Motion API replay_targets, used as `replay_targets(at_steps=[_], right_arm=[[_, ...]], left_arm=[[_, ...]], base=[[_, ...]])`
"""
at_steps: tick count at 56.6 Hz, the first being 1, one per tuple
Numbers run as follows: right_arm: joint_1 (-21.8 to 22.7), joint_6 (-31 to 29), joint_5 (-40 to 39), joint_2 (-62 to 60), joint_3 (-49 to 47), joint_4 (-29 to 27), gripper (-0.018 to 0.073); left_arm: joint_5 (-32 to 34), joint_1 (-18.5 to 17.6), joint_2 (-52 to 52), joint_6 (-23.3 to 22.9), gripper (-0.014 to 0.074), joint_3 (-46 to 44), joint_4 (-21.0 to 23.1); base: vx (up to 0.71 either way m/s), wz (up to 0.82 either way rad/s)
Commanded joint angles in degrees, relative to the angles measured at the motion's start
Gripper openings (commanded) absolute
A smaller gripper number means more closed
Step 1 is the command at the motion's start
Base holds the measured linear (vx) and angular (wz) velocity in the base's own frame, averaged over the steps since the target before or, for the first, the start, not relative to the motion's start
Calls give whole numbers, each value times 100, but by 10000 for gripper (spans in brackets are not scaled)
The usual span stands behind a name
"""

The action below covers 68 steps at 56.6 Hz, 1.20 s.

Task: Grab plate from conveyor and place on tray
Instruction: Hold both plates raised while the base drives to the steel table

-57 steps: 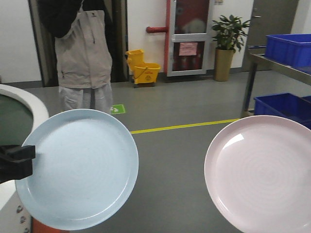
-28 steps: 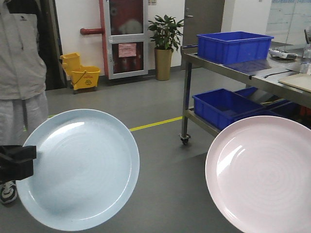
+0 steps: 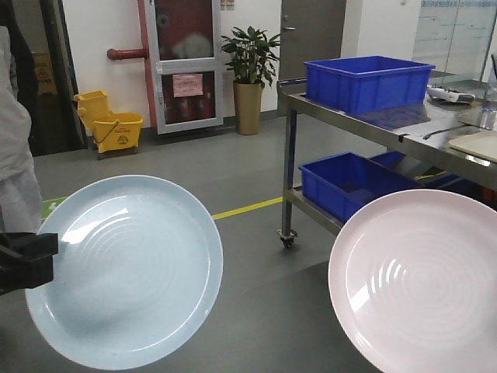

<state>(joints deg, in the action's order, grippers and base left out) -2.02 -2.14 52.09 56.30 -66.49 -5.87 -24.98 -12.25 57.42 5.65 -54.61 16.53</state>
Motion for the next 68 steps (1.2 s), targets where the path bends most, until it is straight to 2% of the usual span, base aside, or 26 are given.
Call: replay_targets(at_steps=[1, 36, 68], right_arm=[[14, -38, -426, -73, -156, -36, -12], [14, -38, -432, -73, -156, -36, -12], [14, -38, -434, -73, -156, -36, -12]], left_arm=[[490, -26, -121, -13, -6, -176, 86], [476, -26, -120, -13, -6, -176, 86], [453, -26, -120, -13, -6, -176, 86]], base=[[42, 9], [47, 6], [52, -27]])
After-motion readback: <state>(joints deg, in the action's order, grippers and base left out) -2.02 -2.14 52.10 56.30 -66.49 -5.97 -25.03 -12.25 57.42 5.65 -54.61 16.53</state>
